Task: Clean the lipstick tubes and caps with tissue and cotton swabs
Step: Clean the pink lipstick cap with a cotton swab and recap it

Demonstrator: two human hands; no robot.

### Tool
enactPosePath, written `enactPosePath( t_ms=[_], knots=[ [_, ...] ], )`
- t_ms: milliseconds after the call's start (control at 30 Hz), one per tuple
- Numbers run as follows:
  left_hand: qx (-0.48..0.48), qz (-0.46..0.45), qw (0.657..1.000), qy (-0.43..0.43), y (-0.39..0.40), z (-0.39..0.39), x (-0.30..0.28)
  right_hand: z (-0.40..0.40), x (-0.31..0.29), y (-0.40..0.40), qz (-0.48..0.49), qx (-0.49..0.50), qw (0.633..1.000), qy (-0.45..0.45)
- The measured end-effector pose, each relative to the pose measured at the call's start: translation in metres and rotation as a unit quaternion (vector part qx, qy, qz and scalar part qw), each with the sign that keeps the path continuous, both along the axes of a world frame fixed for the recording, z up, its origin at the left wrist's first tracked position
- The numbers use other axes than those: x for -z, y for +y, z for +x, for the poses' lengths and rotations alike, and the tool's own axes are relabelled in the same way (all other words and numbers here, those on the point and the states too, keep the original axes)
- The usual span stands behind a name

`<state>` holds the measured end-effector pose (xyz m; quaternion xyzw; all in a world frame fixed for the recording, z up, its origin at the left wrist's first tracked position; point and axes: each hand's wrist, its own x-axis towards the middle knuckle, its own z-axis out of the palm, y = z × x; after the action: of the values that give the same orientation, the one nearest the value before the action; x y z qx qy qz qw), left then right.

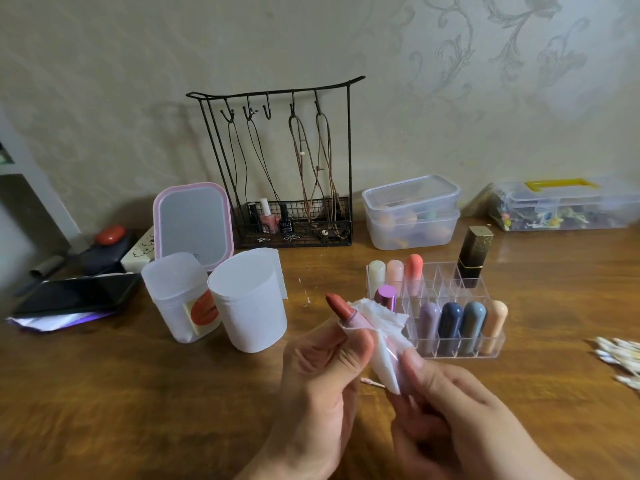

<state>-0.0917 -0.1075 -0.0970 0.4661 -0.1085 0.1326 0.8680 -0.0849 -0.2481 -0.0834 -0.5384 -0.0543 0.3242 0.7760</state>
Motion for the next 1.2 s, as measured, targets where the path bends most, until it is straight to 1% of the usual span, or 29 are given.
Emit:
enactPosePath(
  t_ms=[33,67,133,167,233,300,333,400,433,467,500,567,600,667,700,733,767,800,833,867,900,933,967,1000,1033,1100,1133,1167,1200],
  knots=[
    [0.0,0.007,1.0,0.005,0.0,0.0,0.001,0.0,-0.001,-0.001,0.058,-0.027,0.995,0.073],
    [-0.002,0.018,1.0,0.01,0.0,0.001,0.002,-0.001,-0.007,0.002,0.09,-0.058,0.988,0.113],
    [-0.003,0.027,1.0,0.011,0.0,0.001,0.002,0.002,-0.008,0.004,0.072,-0.07,0.989,0.107],
    [-0.005,0.02,1.0,0.008,0.0,0.001,0.002,0.004,-0.004,0.001,0.037,-0.044,0.997,0.057],
    [-0.015,0.001,1.0,0.003,0.001,0.0,0.0,0.005,-0.001,-0.002,-0.04,0.009,0.993,-0.112],
    [-0.006,-0.007,1.0,-0.012,0.0,-0.001,-0.003,0.0,-0.001,0.002,-0.086,0.009,0.978,-0.189],
    [0.006,-0.008,1.0,-0.02,-0.001,-0.001,-0.003,-0.002,0.0,0.002,-0.078,-0.007,0.983,-0.168],
    [0.021,-0.008,1.0,-0.014,-0.001,-0.001,-0.002,0.0,0.002,0.0,0.038,-0.033,0.998,0.03],
    [0.018,0.0,1.0,-0.002,0.0,-0.001,0.0,0.0,-0.003,0.001,0.107,-0.068,0.986,0.107],
    [0.011,0.012,1.0,0.009,0.0,-0.001,0.0,-0.001,-0.009,0.003,0.148,-0.099,0.973,0.144],
    [0.006,0.02,1.0,0.014,0.0,-0.001,0.0,0.0,-0.008,0.005,0.144,-0.103,0.974,0.138],
    [0.002,0.012,1.0,0.002,-0.001,-0.001,-0.001,0.005,0.002,0.001,0.043,-0.043,0.996,0.06],
    [-0.003,0.0,1.0,-0.006,-0.001,-0.001,-0.002,0.005,0.004,0.0,-0.018,0.001,0.999,-0.035],
    [-0.01,-0.018,1.0,-0.014,-0.001,0.0,-0.002,0.001,0.003,0.001,-0.1,0.041,0.965,-0.24],
    [-0.008,-0.021,1.0,-0.011,-0.001,-0.001,-0.003,0.0,0.007,-0.001,-0.123,0.028,0.949,-0.29],
    [-0.004,-0.024,1.0,-0.004,-0.001,-0.001,-0.003,-0.001,0.008,0.0,-0.129,0.012,0.948,-0.291],
    [0.001,-0.027,1.0,0.004,-0.001,-0.001,-0.003,0.0,0.008,0.0,-0.086,-0.016,0.972,-0.216],
    [0.01,-0.03,0.999,0.003,-0.001,-0.001,-0.002,0.001,0.008,0.0,-0.015,-0.048,0.994,-0.098],
    [0.017,-0.028,0.999,-0.003,-0.001,-0.001,-0.002,0.004,0.008,0.0,0.065,-0.098,0.993,0.007],
    [0.017,-0.023,1.0,-0.003,-0.001,-0.001,-0.001,0.005,0.002,0.0,0.114,-0.136,0.983,0.046],
    [0.01,-0.021,1.0,0.003,0.0,-0.001,-0.001,0.007,-0.003,-0.001,0.146,-0.15,0.977,0.044],
    [0.001,-0.02,1.0,0.011,0.0,0.0,0.0,0.006,-0.004,0.001,0.134,-0.143,0.98,0.032],
    [-0.009,-0.019,1.0,0.014,0.0,0.0,-0.001,0.009,0.005,0.0,0.129,-0.139,0.98,0.059],
    [-0.018,-0.02,1.0,0.014,0.0,0.001,-0.001,0.009,0.011,0.001,0.076,-0.097,0.992,0.009],
    [-0.025,-0.023,0.999,0.012,0.0,0.001,-0.002,0.008,0.013,-0.001,-0.011,-0.032,0.995,-0.096],
    [-0.03,-0.031,0.999,0.009,0.0,0.0,-0.004,0.003,0.011,0.001,-0.105,0.043,0.949,-0.293],
    [-0.027,-0.031,0.999,0.011,0.0,-0.001,-0.005,0.003,0.013,0.0,-0.13,0.051,0.932,-0.335],
    [-0.019,-0.031,0.999,0.012,0.0,-0.002,-0.005,0.001,0.013,0.001,-0.133,0.043,0.932,-0.335],
    [-0.004,-0.033,0.999,0.011,0.0,-0.003,-0.005,0.0,0.012,0.0,-0.109,0.014,0.952,-0.285]
  ],
)
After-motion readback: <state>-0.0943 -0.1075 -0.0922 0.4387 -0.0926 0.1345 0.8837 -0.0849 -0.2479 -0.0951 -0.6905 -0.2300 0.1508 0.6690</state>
